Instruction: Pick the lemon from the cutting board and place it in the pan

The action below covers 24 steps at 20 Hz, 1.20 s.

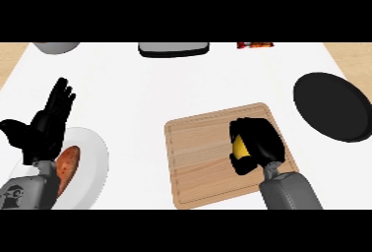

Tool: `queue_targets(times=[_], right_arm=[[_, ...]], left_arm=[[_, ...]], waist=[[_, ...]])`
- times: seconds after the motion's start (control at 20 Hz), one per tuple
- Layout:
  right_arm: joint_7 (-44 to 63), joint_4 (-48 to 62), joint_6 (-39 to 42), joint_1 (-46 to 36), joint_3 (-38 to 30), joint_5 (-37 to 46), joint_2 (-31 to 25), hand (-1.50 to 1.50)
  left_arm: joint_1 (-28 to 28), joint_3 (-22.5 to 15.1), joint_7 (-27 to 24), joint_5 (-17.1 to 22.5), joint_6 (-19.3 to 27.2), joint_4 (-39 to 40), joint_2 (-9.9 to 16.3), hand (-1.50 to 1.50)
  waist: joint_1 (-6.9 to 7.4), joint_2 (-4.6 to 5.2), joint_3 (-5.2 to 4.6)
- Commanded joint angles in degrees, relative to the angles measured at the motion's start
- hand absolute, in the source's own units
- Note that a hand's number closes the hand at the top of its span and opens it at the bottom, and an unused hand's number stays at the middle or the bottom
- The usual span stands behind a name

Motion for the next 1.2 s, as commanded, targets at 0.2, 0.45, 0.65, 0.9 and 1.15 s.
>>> queue_targets(times=[0.2, 0.45, 0.65, 0.9, 1.15], right_arm=[[8.9, -30.6, -2.2, 12.1, -1.1, -0.3, 1.1, 1.5], [8.4, -36.4, -0.4, 11.2, -10.2, -6.9, -1.1, 1.5], [8.5, -31.6, -2.2, 4.6, -21.5, -20.4, 1.1, 1.5], [1.1, -20.1, -3.7, -0.5, -36.4, -28.7, -8.3, 1.5], [-6.5, 0.8, -8.5, -8.7, -42.8, -27.6, -18.7, 1.5]], left_arm=[[2.0, -1.5, -0.9, -0.5, -0.8, -1.6, -0.8, 0.0], [-1.2, -1.7, 3.8, 0.2, -1.0, -4.0, -0.7, 0.0], [-1.7, -2.0, 0.3, -0.5, -1.3, -0.3, -1.3, 0.0], [-3.5, -1.2, -0.4, -0.6, -1.3, 1.9, -1.2, 0.0], [-3.4, -1.1, 0.7, -0.2, -2.2, 0.5, -0.6, 0.0]], waist=[[2.18, 0.83, 0.08], [3.79, 1.28, 0.14], [3.78, 1.55, 0.19], [3.96, 1.64, 0.18], [4.91, 1.82, 0.19]])
